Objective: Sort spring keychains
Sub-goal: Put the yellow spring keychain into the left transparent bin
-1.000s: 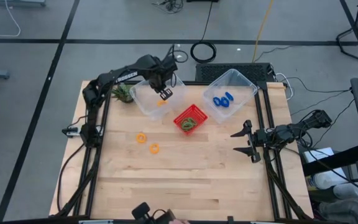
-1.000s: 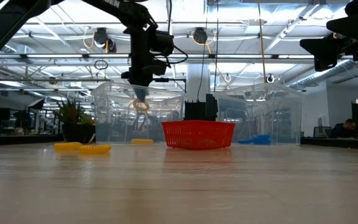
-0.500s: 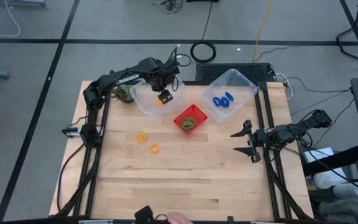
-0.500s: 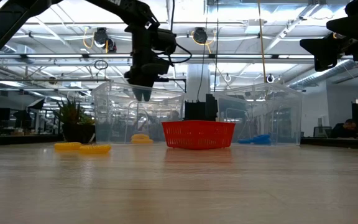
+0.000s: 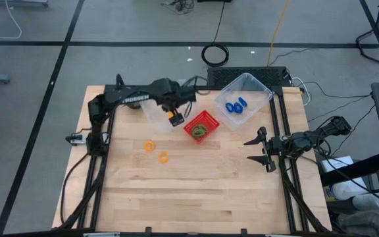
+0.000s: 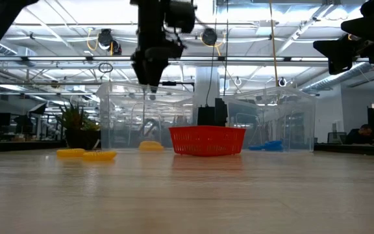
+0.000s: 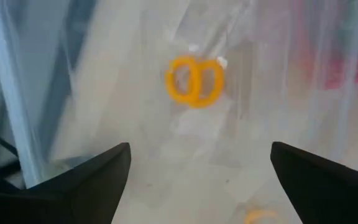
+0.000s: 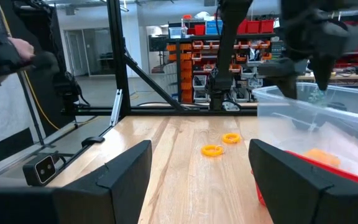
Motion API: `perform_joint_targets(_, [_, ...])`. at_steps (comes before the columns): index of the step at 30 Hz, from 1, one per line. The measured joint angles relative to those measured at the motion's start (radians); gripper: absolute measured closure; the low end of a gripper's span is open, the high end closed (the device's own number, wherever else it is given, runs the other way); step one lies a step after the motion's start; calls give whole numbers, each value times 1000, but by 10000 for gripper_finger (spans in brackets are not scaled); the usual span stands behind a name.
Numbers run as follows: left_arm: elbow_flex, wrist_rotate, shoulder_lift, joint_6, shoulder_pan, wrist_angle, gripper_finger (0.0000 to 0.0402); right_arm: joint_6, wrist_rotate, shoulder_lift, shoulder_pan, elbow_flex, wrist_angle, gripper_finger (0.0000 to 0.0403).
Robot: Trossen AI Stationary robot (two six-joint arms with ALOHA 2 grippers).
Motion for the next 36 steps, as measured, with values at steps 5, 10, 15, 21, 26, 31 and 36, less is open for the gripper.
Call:
perform_joint_targets(5, [-4,-221,-49,-57,-71,13,5,0,0,0,0,0,0,147])
perform_joint_targets(10, [-4,-328,-82,-157,-130,-32,5,0,0,1,0,0,-1,147])
perform_joint_targets(15, [-4,-343,-105,-210,-247,-65,5,0,0,1,0,0,-2,147])
perform_joint_targets(21, [-3,-373,-132,-220,-409,-67,5,0,0,1,0,0,0,147])
perform_joint_targets(26, [-4,-392,-140,-326,-538,-46,5,0,0,1,0,0,-1,147])
perform_joint_targets(31, [-47,-400,-139,-463,-647,-17,5,0,0,1,0,0,-1,147])
perform_joint_targets(36, [-144,-393,-138,-617,-733,41,5,0,0,1,0,0,-1,147])
